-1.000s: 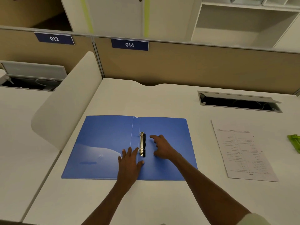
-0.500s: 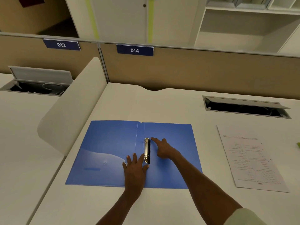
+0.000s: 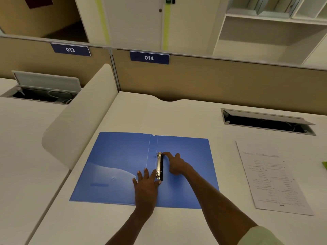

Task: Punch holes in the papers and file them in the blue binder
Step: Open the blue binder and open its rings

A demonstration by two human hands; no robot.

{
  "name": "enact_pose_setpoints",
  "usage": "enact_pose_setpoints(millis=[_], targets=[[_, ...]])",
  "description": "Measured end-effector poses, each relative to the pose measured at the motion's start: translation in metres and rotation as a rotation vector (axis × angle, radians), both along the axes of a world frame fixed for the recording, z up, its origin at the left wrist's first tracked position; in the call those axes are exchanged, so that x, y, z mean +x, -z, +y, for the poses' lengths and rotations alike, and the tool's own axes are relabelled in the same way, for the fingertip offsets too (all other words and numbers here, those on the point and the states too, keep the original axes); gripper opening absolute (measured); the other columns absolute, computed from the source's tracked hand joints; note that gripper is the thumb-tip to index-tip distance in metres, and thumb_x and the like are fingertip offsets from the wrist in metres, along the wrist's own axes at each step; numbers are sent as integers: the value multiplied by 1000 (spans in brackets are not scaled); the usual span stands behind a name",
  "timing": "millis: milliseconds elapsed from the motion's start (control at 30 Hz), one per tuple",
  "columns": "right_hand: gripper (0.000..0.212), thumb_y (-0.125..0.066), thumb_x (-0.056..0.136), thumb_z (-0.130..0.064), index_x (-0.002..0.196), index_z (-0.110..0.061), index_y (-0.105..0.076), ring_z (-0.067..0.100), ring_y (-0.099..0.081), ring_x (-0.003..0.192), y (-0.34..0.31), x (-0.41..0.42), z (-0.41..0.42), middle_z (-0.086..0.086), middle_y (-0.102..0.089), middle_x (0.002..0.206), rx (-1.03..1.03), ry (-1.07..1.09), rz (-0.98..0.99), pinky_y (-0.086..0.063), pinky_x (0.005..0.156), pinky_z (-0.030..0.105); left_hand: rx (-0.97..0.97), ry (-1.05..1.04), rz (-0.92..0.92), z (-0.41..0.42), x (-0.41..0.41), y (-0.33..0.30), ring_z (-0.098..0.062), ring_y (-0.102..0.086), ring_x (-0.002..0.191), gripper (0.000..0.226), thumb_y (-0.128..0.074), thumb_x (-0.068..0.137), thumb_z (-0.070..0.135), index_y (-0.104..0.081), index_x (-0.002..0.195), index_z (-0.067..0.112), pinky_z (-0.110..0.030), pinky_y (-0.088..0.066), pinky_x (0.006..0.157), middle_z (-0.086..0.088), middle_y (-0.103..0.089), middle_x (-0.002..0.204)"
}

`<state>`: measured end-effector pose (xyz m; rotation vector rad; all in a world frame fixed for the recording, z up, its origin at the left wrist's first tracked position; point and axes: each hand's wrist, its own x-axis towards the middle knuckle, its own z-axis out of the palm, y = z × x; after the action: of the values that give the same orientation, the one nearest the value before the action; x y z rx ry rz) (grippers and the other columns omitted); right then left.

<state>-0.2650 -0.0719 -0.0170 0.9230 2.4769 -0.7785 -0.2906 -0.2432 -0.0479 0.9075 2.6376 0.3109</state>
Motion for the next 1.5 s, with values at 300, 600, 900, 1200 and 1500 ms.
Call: enact_pose_setpoints(millis=[300,600,900,1200,1500], targets=[[72,-44,91,-1,147,-39,-18,42,-55,101,-8,-3,3,20,-29,136,-26,8,-58,-51,62,36,-19,4,-8,1,1,-4,-31,-9,148,55,-28,99,50,-21,150,30,-47,-10,118,-4,-19,160],[80,-46,91,0,149,-42,-10,43,-56,102,-16,-5,-1,21,-23,142,-40,-3,-88,-52,59,35,-31,1,-9,2,0,-7,-32,-11,148,54,-29,99,49,-24,149,29,-47,-13,118,-4,-20,159],[65,-42,90,-1,144,-35,-29,37,-55,104,-23,-7,4,23,-42,131,-130,93,-21,-44,65,32,-30,-3,-8,4,0,-5,-33,-14,147,53,-29,100,47,-26,149,27,-48,-15,118,-5,-23,158],[80,-53,79,16,139,-35,-39,20,-50,85,-16,4,11,8,-50,91,-442,290,173,-47,74,34,-51,57,25,-3,-1,4,-34,-10,147,49,-25,103,37,-20,150,25,-48,-15,119,-7,-17,159],[89,-54,80,18,148,-34,-30,16,-48,82,-17,7,2,5,-48,90,-527,242,212,-43,72,24,15,29,-5,-2,3,3,-32,-10,148,42,-23,103,31,-38,141,20,-49,-11,119,-7,-19,159]])
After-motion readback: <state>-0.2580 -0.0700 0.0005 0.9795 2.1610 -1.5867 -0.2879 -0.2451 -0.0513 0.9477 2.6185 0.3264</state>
